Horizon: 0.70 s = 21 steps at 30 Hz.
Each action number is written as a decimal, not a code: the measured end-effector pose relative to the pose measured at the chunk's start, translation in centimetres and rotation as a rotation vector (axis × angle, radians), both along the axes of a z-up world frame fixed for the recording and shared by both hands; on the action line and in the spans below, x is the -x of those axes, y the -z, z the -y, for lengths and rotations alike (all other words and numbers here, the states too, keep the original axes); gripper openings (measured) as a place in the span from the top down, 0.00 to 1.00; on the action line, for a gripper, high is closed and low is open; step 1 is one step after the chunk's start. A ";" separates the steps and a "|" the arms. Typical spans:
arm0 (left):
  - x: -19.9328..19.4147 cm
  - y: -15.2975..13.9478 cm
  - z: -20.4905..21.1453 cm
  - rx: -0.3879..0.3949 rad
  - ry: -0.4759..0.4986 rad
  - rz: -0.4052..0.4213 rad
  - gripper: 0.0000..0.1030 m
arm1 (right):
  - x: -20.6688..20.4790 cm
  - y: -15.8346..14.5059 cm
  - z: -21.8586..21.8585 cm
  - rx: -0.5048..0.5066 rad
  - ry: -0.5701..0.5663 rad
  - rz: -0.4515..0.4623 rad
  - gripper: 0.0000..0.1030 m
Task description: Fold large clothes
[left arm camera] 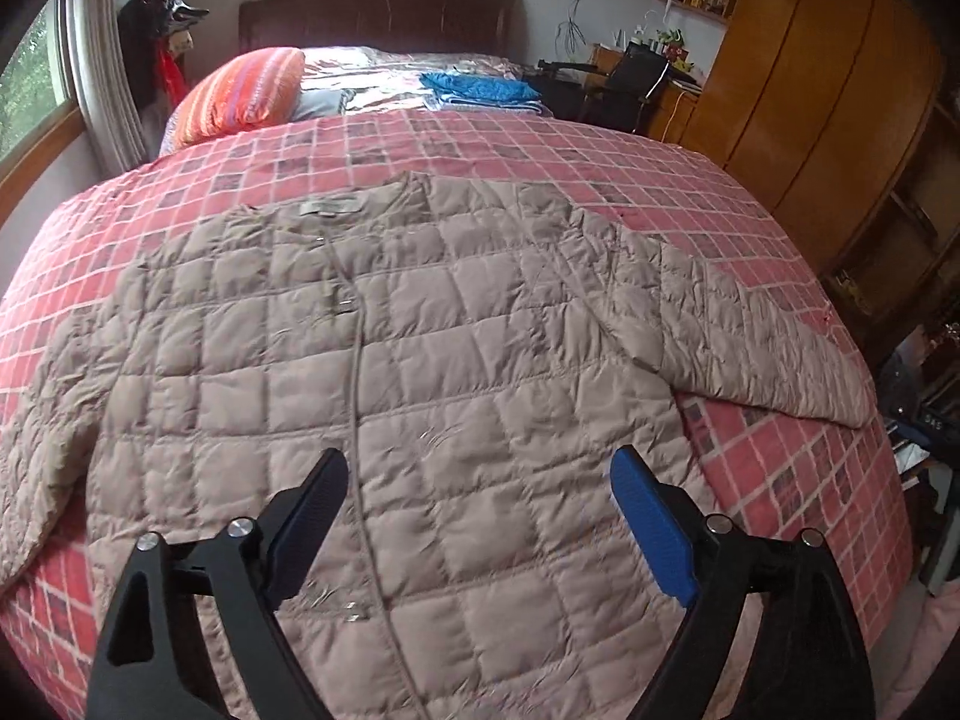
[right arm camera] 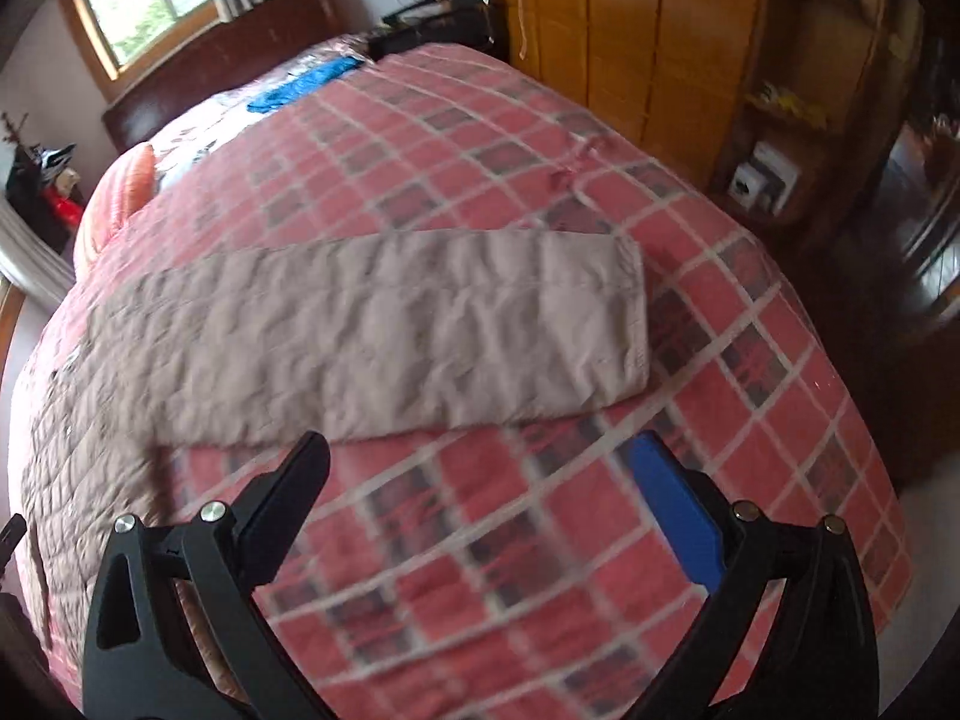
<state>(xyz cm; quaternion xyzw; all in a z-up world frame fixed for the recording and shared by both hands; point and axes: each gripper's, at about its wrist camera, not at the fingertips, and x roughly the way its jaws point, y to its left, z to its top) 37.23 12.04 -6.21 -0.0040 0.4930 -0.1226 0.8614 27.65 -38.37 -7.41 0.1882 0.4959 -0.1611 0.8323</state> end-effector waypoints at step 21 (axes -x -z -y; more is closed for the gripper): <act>-11.3 9.1 4.7 0.205 0.040 -0.245 0.58 | -5.3 7.1 6.9 -0.128 0.051 -0.077 0.36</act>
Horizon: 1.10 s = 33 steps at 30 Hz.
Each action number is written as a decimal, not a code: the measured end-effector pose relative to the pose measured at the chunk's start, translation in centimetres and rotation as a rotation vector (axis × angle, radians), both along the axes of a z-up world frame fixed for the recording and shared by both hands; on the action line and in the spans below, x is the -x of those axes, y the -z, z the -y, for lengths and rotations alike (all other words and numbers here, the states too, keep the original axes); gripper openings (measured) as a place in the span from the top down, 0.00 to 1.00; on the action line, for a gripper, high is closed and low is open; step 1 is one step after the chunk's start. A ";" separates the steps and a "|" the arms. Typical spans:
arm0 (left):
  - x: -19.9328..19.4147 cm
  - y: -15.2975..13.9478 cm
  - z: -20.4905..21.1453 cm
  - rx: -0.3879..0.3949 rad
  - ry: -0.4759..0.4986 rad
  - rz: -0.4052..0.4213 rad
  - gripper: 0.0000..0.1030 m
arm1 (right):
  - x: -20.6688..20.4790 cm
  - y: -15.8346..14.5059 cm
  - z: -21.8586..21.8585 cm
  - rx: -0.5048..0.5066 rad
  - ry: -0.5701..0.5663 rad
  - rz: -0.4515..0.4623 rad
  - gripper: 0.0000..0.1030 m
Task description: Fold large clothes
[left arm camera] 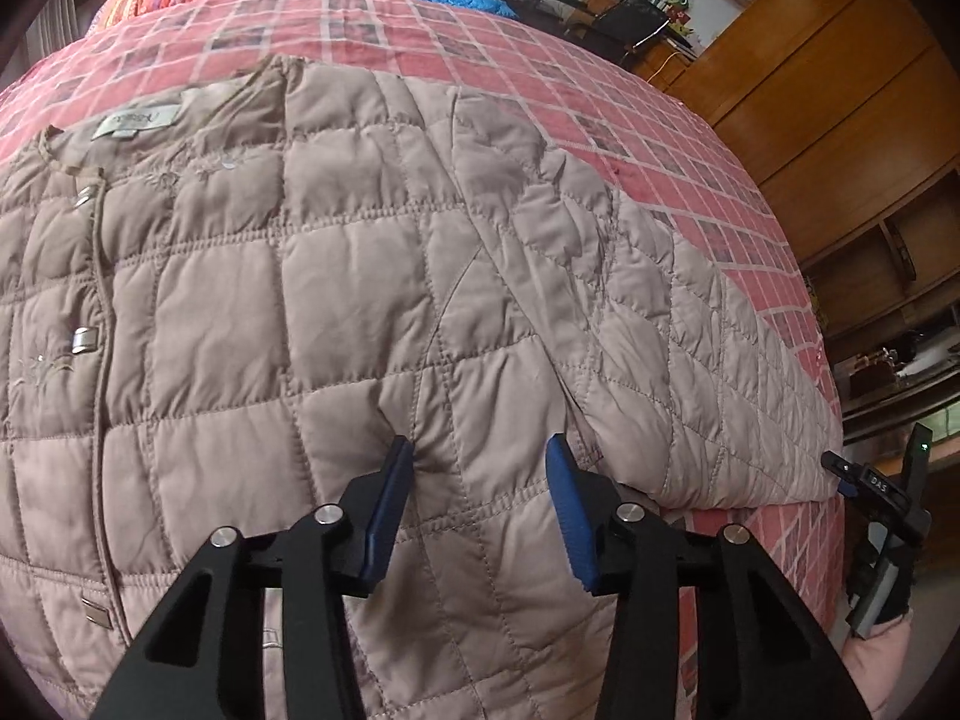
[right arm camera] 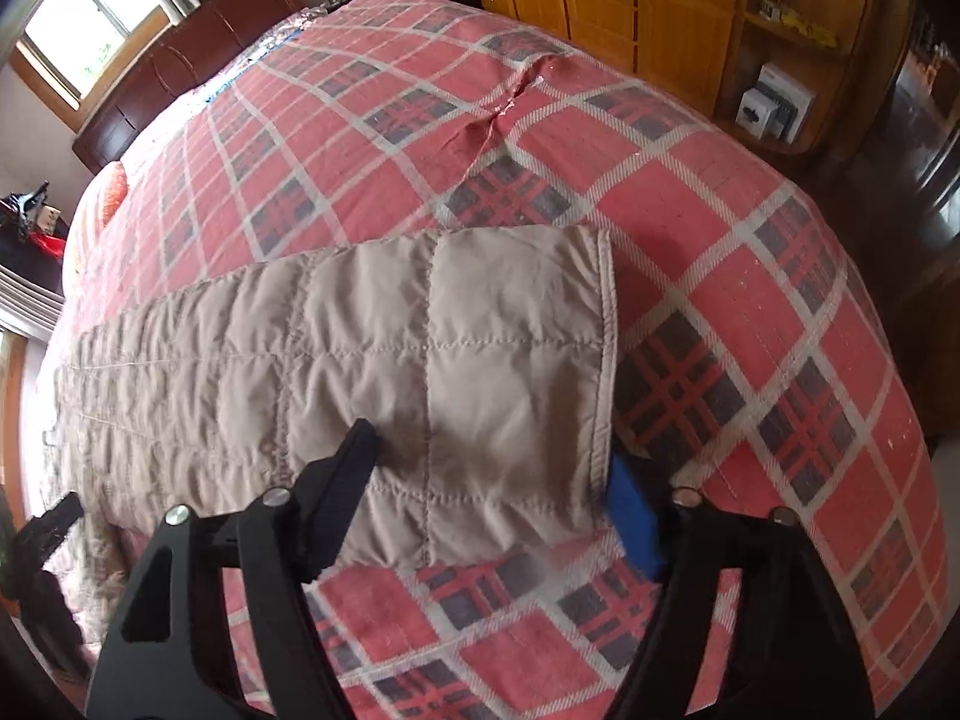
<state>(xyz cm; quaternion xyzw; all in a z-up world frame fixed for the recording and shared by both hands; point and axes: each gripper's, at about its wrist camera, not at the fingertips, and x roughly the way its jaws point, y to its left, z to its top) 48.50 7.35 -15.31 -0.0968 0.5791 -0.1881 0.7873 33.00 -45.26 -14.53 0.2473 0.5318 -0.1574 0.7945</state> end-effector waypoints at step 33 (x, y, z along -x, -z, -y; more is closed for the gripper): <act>-0.1 0.9 -2.1 0.070 -0.002 -0.019 0.77 | -9.0 -3.4 -24.0 -0.003 -0.465 0.101 0.92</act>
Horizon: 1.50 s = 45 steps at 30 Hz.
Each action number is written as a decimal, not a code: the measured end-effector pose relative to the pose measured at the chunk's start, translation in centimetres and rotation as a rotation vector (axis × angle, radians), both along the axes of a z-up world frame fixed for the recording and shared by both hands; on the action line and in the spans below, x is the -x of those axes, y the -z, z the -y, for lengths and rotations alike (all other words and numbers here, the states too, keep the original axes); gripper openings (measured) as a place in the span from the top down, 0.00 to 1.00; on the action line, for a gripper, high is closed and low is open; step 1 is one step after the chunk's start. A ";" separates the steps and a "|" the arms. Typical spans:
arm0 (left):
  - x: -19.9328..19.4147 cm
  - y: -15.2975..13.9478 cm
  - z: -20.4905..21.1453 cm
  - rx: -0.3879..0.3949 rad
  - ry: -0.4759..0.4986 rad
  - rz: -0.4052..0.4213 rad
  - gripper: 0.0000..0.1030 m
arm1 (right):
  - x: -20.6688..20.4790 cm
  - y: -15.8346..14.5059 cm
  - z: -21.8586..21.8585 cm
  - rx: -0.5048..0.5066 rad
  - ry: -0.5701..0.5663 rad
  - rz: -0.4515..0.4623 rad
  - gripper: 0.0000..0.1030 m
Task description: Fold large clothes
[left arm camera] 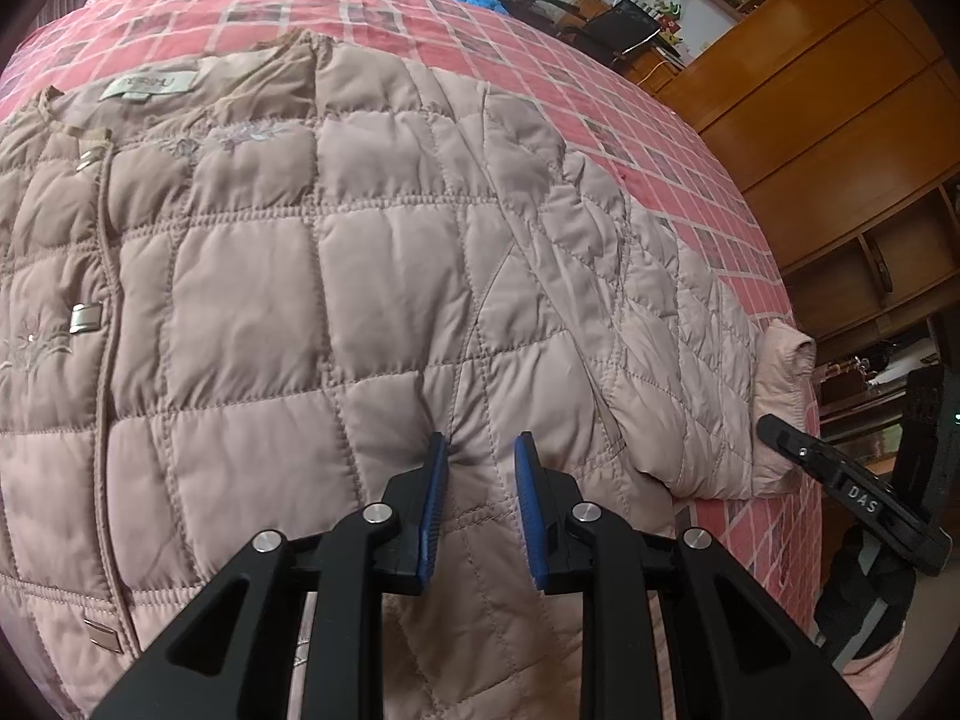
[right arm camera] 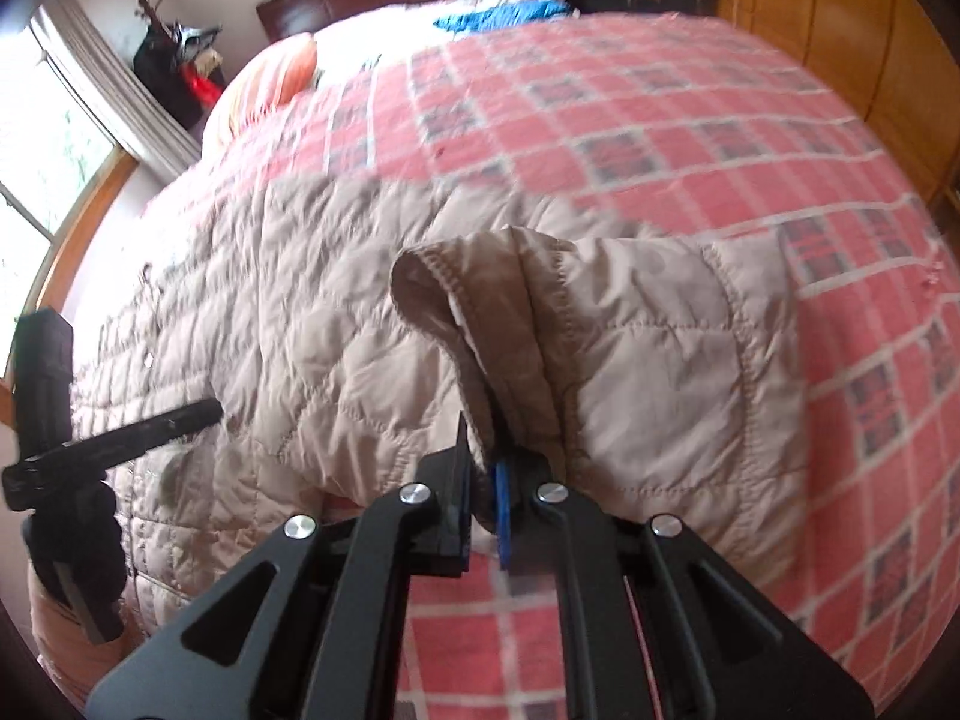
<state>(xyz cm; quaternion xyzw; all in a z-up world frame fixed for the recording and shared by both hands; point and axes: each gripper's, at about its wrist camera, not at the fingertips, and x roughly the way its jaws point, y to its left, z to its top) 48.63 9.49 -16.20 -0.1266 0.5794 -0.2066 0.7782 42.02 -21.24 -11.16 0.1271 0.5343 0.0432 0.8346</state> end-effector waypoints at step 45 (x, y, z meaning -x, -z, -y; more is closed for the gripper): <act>5.1 -5.8 12.7 0.156 0.146 0.168 0.95 | 10.6 -0.4 10.6 -0.296 0.205 0.128 0.61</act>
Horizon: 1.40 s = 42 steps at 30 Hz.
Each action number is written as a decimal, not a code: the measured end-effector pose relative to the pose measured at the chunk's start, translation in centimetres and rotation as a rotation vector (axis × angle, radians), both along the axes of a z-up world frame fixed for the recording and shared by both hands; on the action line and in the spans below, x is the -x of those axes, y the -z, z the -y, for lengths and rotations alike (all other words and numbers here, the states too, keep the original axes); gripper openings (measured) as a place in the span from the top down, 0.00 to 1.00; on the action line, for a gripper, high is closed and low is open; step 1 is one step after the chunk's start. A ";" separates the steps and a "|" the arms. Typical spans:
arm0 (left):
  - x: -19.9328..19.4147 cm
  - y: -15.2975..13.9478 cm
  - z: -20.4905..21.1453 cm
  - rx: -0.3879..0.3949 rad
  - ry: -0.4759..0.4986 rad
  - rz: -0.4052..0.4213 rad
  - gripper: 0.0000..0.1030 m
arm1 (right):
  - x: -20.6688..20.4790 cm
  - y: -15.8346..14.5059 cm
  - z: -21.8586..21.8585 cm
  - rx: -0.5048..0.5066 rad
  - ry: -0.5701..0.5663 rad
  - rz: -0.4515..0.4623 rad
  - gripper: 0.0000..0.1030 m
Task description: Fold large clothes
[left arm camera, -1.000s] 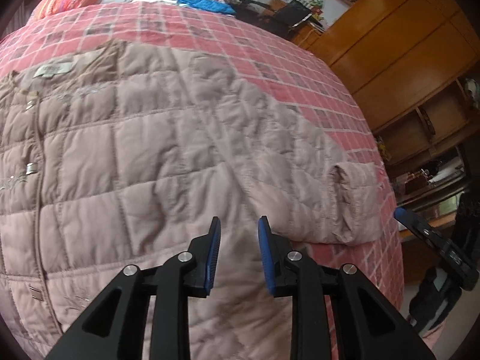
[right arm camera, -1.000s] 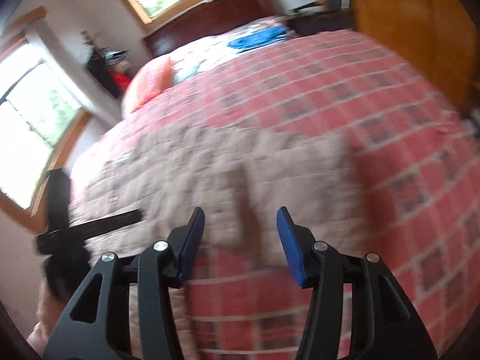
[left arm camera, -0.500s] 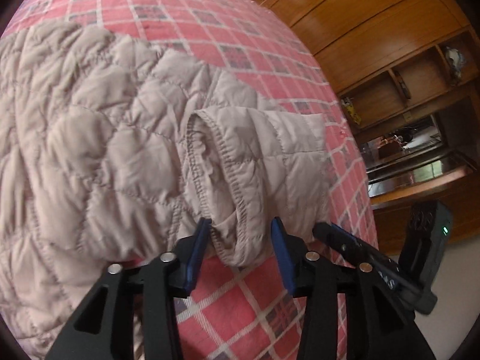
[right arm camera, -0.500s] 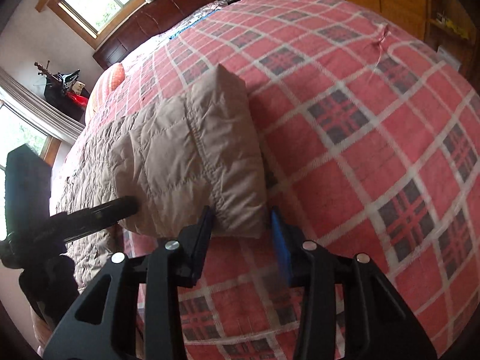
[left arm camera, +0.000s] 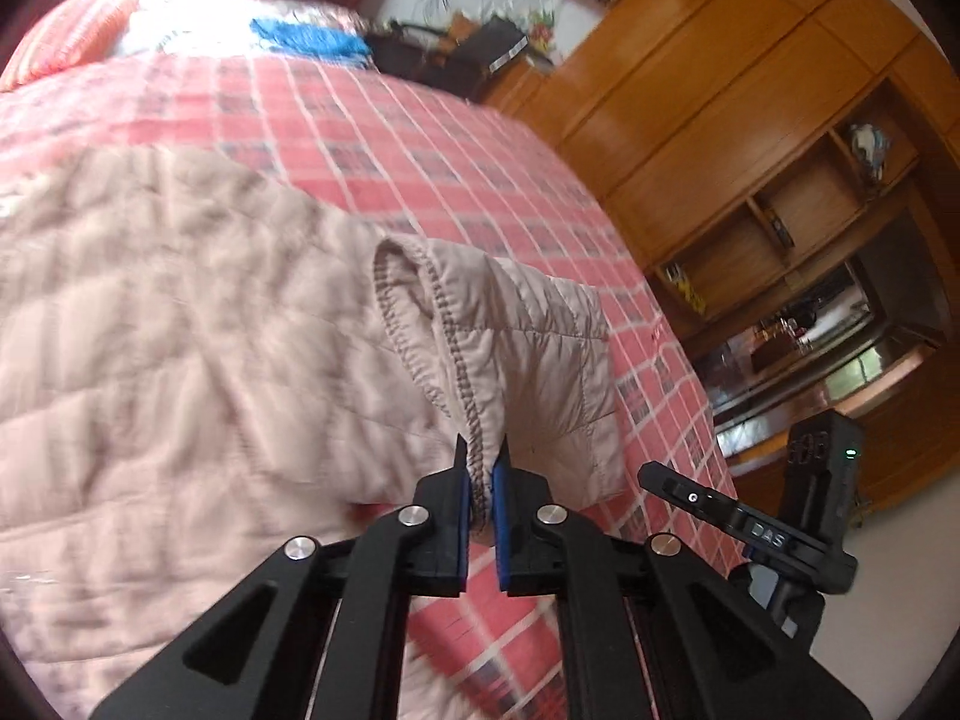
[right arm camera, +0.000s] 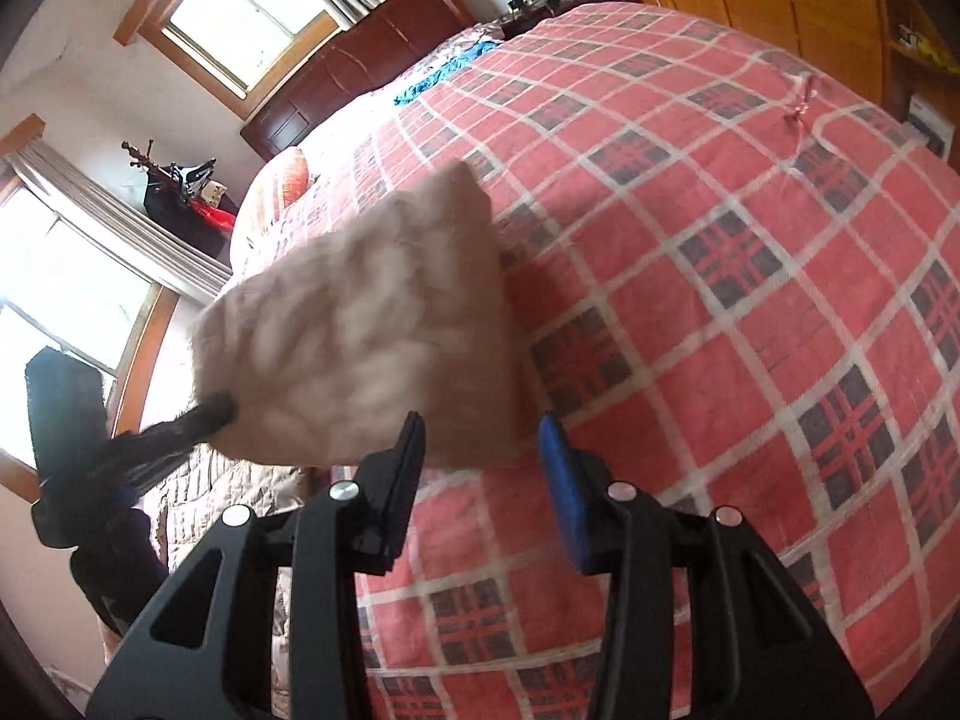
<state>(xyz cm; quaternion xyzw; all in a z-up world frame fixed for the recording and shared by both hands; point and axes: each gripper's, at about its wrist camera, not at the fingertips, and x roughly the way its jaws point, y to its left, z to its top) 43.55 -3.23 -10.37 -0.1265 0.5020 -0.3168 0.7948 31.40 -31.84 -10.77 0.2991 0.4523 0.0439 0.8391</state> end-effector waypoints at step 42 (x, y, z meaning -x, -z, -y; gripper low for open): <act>-0.3 4.4 -34.1 -0.168 -0.524 -0.049 0.78 | -10.6 -1.3 -18.5 0.164 -0.283 -0.139 0.59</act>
